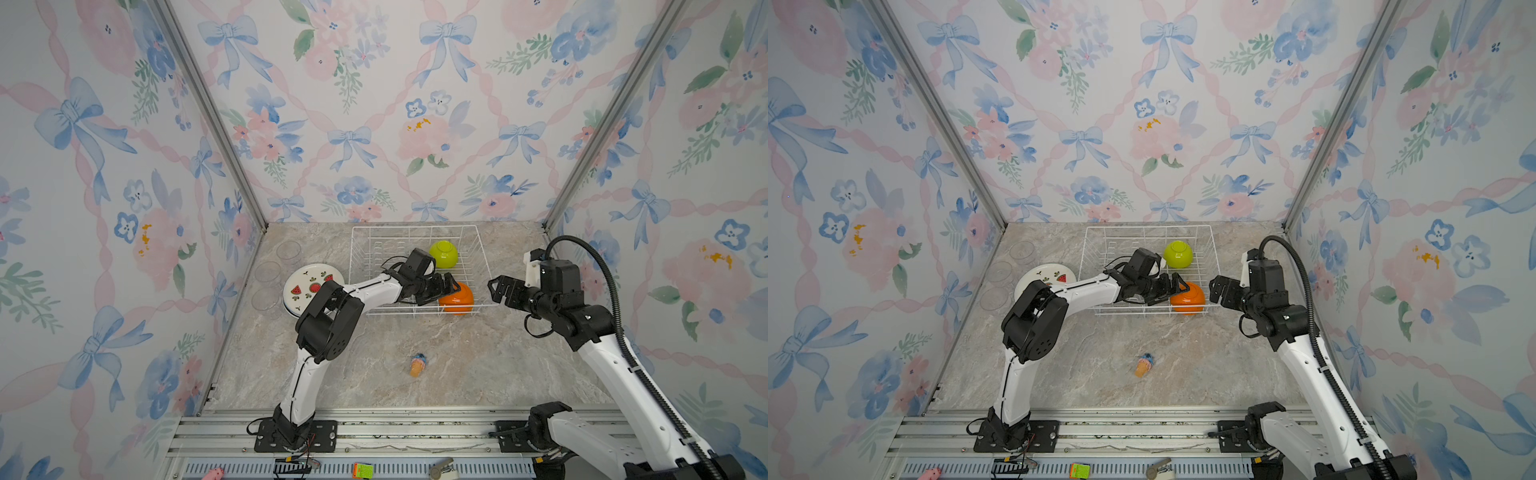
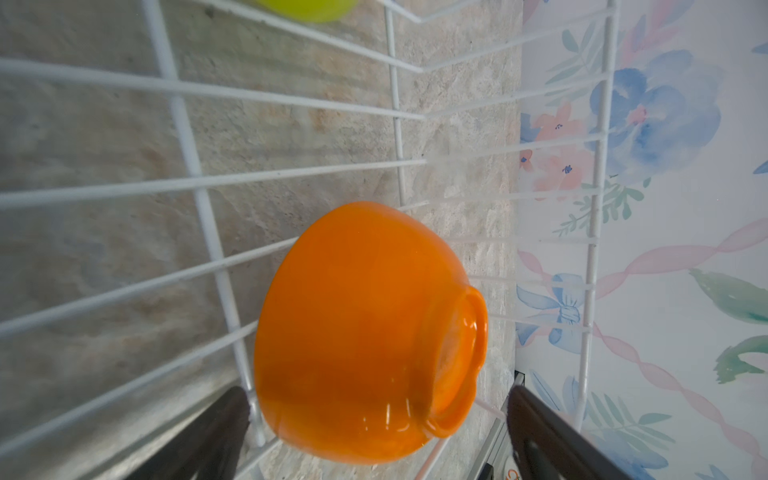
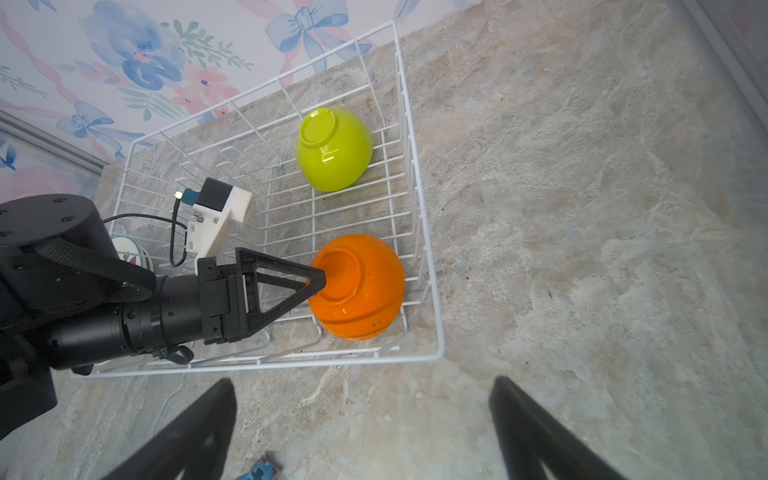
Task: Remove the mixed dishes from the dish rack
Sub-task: 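Grasp the orange bowl rim with the left gripper and tilt it up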
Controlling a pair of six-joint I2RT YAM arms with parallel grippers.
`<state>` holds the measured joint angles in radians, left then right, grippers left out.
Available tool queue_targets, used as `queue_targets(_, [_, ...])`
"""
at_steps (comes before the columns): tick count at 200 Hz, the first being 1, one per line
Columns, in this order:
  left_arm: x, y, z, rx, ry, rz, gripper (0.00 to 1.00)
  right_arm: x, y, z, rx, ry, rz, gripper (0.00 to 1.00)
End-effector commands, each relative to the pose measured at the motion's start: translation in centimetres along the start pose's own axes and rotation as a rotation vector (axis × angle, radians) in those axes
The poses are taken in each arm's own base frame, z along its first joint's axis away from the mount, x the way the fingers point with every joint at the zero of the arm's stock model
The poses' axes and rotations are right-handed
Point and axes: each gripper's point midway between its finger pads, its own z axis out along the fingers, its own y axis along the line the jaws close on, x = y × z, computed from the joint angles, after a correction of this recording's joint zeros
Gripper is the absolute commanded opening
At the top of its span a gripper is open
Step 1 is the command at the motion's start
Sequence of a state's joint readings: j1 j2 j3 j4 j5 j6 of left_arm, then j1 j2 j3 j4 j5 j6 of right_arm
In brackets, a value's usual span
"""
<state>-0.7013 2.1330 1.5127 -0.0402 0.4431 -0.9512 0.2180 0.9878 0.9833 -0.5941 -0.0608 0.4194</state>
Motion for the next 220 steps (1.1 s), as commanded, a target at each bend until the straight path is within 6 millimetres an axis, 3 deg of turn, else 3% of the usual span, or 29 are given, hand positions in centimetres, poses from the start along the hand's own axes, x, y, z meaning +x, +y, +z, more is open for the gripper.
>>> queue_targets(1, [0.4,0.2,1.2,0.022,0.013,-0.027,0.98,0.3,0.2,0.0,-0.010,0.010,0.000,0.97])
queue_targets(91, [1.1,0.1,1.6,0.020,0.021,-0.036,0.98,0.6,-0.3,0.2,0.006,0.031,0.011,0.97])
queue_targets(133, [2.2,-1.6,2.2,0.078,0.029,-0.071,0.98,1.3,-0.8,0.9,0.024,0.057,0.018,0.97])
queue_targets(173, [3.1,-2.1,2.5,0.106,0.043,-0.102,0.98,1.6,-1.4,0.7,0.043,0.066,0.010,0.97])
queue_targets(220, [2.5,-4.3,1.5,0.213,-0.002,-0.117,0.96,1.8,-2.1,0.7,0.053,0.068,0.024,0.97])
